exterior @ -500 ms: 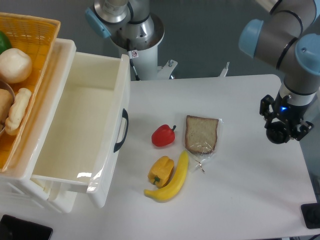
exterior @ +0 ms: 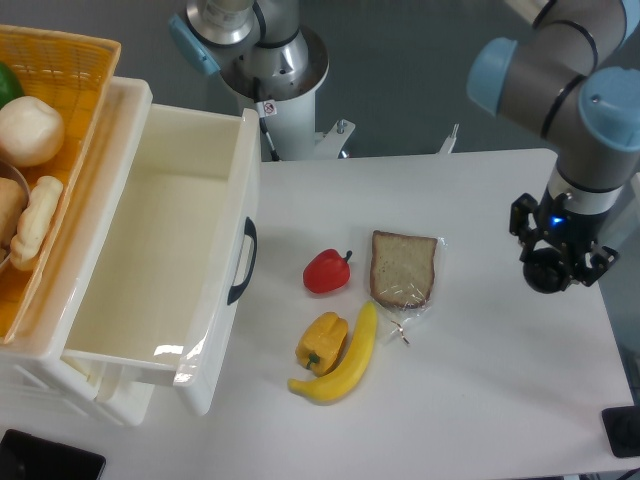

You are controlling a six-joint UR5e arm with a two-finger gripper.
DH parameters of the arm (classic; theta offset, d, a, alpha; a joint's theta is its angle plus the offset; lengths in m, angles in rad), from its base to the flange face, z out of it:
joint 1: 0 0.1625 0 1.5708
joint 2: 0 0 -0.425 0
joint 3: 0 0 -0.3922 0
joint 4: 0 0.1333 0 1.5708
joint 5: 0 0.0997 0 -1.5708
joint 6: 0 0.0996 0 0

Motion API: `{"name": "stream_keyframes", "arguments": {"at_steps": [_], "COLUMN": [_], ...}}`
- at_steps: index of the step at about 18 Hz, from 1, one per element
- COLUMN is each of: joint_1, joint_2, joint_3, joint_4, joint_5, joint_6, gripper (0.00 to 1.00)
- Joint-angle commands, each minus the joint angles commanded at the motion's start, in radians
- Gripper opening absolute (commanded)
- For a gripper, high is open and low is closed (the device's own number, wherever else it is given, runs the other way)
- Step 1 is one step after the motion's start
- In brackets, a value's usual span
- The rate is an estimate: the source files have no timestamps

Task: Place the mangosteen in the upper white drawer
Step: 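Carry the held dark mangosteen with the gripper over the open white drawer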

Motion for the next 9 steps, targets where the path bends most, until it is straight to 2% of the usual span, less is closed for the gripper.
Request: {"name": "stream_keyframes", "arguments": {"at_steps": [3, 6, 9], "joint_1": [-0.021, -0.055, -0.100], "joint_2": [0.069, 0.130, 0.190], "joint_3": [-0.038, -0.052, -0.092], "joint_4": [0.005, 0.003, 0.006], "joint_5": [-0.117, -0.181, -0.226], "joint_6": [-0.101, -0.187, -0.267], "gripper": [0.13, 0.13, 0.13]}}
